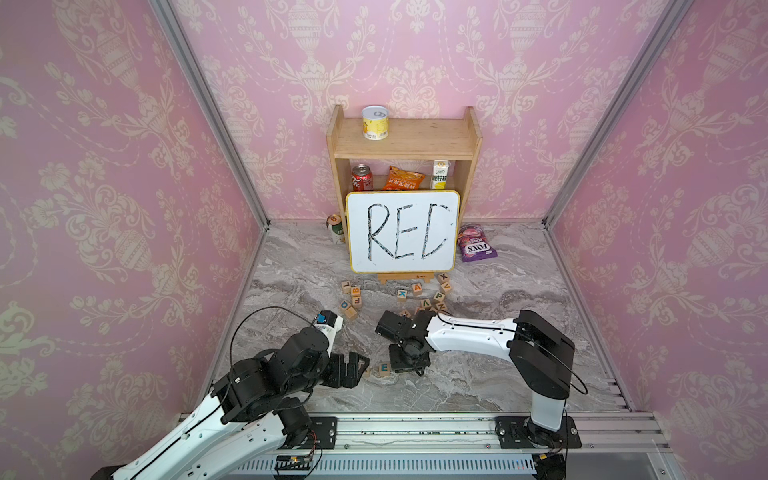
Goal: Assemble the uppercase word "red" with letter blocks
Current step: Place the letter block at the center of the board.
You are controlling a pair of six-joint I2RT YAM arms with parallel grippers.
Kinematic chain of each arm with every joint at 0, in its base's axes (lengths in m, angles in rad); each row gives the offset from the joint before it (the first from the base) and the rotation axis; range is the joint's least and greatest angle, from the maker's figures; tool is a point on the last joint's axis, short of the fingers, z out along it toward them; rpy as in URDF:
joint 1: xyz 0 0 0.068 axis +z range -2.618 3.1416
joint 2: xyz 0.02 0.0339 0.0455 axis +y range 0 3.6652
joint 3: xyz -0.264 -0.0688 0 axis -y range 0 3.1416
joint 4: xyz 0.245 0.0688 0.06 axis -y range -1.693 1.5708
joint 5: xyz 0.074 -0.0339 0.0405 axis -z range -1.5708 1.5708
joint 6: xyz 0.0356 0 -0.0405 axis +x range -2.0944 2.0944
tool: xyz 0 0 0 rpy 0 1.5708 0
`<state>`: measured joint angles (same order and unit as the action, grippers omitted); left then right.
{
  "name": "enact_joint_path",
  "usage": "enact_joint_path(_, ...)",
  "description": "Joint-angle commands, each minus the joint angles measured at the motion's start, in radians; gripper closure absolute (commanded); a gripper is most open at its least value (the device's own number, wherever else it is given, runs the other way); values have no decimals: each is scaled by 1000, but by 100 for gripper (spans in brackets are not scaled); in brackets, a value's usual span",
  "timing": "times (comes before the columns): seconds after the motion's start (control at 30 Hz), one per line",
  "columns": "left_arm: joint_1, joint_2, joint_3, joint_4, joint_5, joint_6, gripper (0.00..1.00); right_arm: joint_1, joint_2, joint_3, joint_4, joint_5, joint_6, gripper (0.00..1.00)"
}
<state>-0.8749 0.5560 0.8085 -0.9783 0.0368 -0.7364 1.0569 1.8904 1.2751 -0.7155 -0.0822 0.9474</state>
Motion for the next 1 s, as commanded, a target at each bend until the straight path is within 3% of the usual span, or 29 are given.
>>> enact_joint_path(0.0,-9,-8,-15,-17,-18,-17,1,9,0,8,-25,14,14,59)
enact_joint_path(0.13,-8,-5,-21,-6,-19,-18,1,10,-14,6,-27,19,13,54)
enact_joint_path(0.57,-9,9,-40,27,-14,-13,1,10,-88,18,-76,35,-19,53)
enact_joint_path(0.77,-8,37,-43,52,-18,5,1,11,-167,25,-121,67,-76,40)
enact_joint_path(0.97,-7,94,-18,68,-92,54,1,-10,-253,14,-160,84,-166,13)
